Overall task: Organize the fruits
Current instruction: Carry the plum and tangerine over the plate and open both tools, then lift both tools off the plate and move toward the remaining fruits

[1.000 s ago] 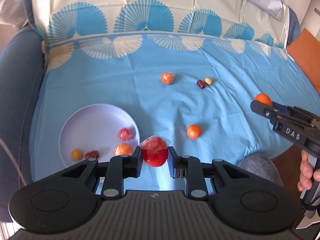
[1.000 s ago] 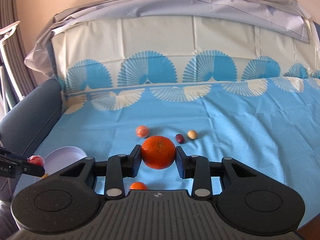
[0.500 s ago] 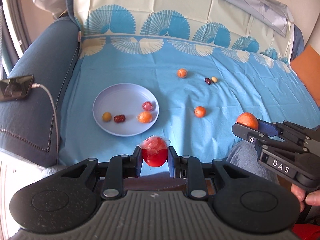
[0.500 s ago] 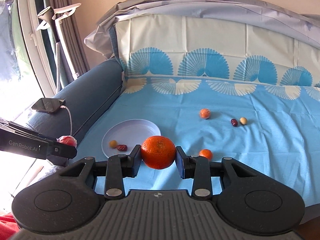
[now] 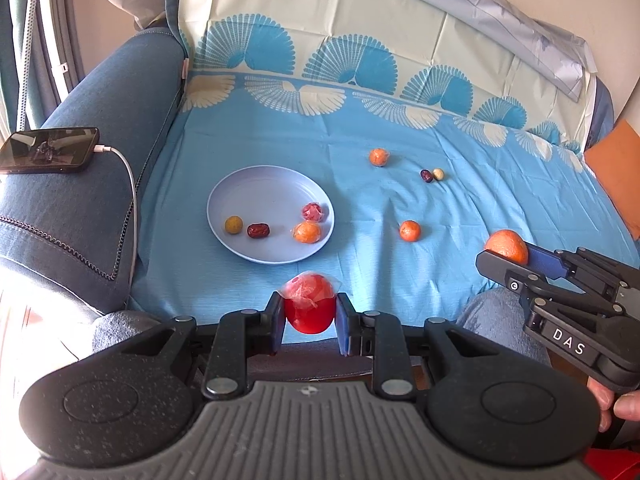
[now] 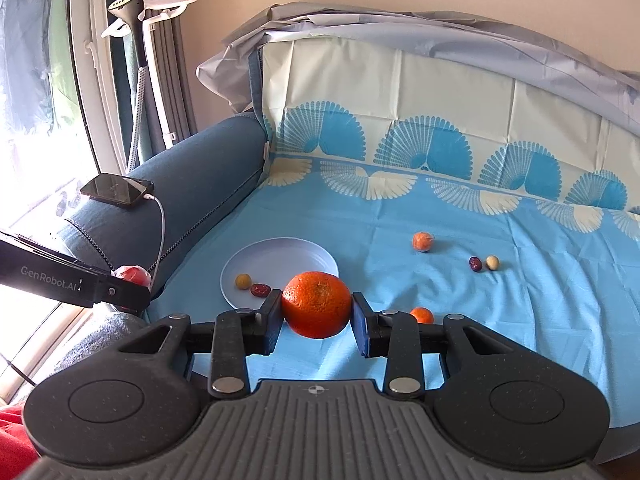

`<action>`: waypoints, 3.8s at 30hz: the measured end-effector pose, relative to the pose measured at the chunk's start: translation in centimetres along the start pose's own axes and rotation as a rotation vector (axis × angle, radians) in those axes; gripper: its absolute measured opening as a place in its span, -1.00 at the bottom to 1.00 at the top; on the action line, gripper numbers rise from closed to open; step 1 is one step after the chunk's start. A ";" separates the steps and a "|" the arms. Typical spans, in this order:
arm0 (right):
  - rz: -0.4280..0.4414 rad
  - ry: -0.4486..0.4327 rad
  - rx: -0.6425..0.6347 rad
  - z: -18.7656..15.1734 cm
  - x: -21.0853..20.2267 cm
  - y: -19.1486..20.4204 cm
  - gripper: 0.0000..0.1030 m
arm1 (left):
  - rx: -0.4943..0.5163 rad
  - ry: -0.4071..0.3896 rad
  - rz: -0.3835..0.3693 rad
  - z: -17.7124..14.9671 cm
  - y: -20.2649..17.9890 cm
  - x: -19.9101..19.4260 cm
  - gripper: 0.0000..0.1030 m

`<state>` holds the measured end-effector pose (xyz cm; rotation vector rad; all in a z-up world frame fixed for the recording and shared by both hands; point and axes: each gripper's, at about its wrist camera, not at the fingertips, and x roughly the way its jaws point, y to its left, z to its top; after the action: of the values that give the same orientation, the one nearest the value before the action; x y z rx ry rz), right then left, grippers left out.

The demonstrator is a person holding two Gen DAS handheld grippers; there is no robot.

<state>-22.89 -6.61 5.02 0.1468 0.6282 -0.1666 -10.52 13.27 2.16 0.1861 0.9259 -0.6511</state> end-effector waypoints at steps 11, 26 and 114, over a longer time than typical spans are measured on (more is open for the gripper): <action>-0.010 0.024 0.012 0.1 0.8 -0.1 -0.27 | -0.011 0.021 0.008 0.0 0.2 1.0 -0.45; -0.014 0.047 0.023 -0.1 1.7 -0.4 -0.27 | -0.023 0.050 0.018 0.2 0.4 2.2 -0.45; 0.047 0.243 0.006 2.1 13.3 1.8 0.99 | -0.049 0.111 0.254 3.9 5.1 10.0 0.99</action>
<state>-10.75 -6.69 -1.00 0.1892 0.8651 -0.1060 -0.55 11.31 -4.08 0.2929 1.0039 -0.3856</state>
